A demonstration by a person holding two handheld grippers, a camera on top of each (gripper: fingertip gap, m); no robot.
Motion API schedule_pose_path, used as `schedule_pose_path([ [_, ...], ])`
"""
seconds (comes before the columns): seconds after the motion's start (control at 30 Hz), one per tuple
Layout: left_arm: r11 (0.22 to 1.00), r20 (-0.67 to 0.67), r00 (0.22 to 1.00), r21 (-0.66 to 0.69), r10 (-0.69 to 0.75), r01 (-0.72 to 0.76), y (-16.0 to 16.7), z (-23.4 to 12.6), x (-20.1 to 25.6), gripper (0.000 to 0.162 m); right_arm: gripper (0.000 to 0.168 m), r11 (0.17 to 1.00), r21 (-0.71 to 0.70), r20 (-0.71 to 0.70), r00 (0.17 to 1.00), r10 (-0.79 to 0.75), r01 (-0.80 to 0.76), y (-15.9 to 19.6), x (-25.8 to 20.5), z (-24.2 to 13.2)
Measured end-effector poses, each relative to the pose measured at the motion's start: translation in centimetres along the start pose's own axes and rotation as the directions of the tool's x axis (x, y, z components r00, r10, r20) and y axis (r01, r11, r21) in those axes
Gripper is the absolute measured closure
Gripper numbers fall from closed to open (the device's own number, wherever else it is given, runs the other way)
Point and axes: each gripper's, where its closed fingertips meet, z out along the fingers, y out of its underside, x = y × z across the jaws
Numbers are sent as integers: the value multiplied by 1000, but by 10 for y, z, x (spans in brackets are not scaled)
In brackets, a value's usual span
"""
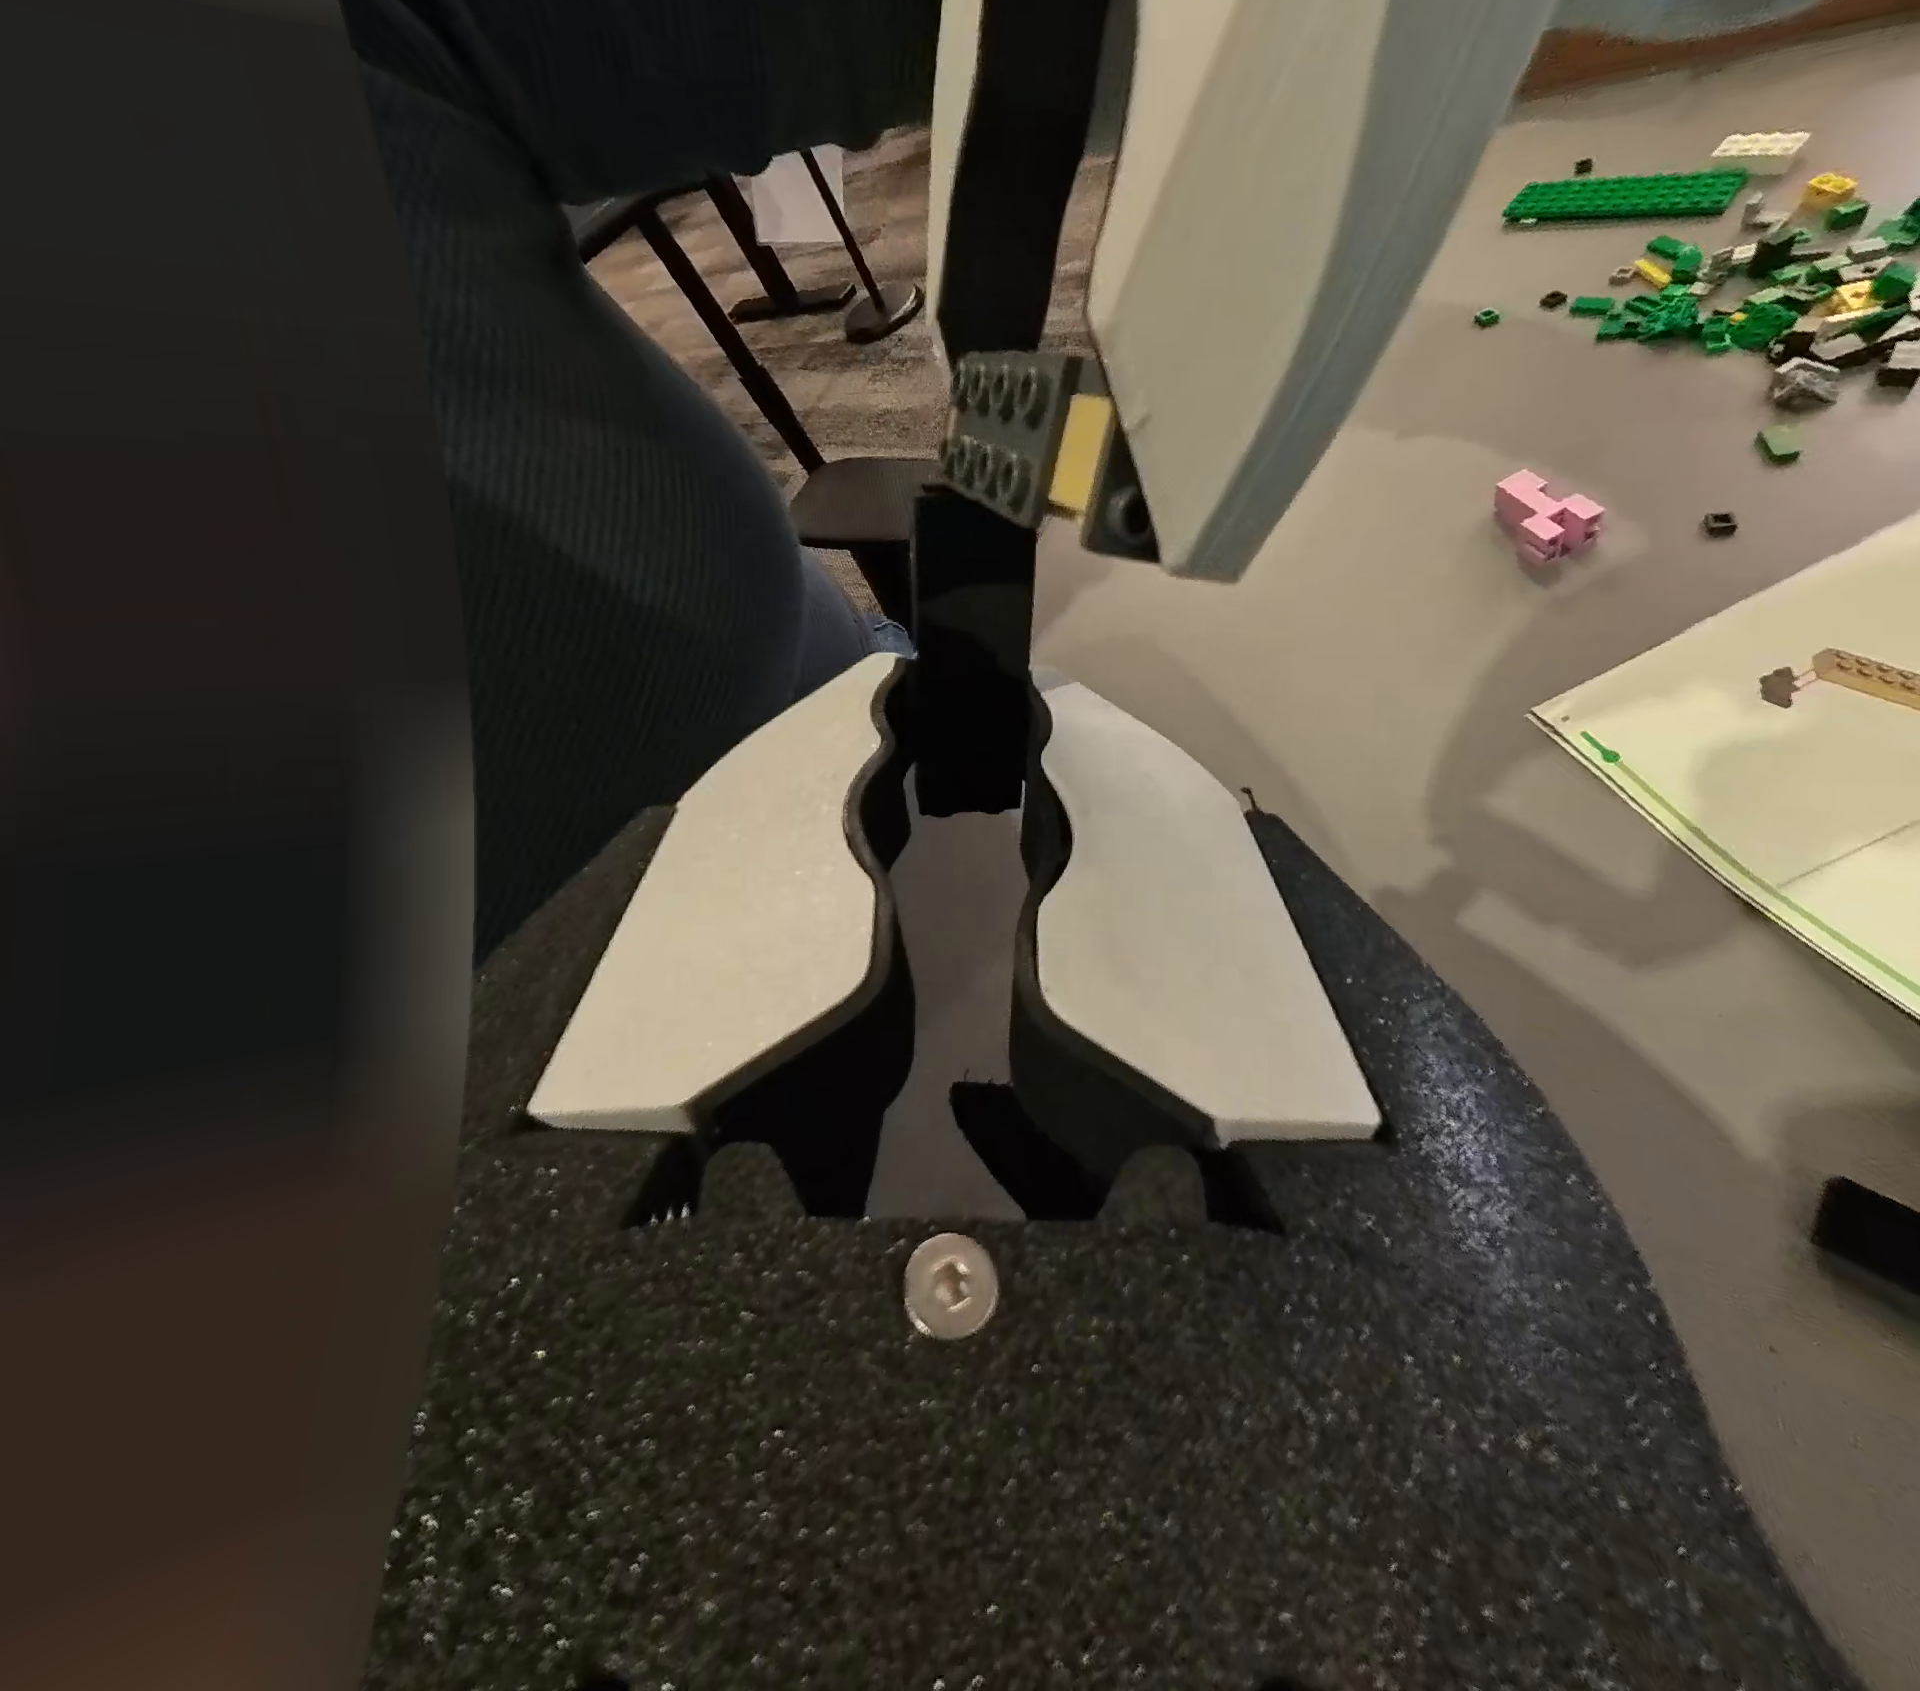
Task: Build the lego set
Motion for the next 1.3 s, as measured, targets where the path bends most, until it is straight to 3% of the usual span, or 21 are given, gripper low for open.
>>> schedule_pose_path([
  [0.9, 990, 30, 994, -91, 109, -105, -1, 4, -5, 103, 151, 999, -4, -22, 999, 41, -41, 5, 5, -3],
  [1.3, 977, -31, 987, -138, 158, -161, 0, 10, 3, 103, 151, 998, -57, -9, 1000, 23, -23, 12, 4, 1],
])
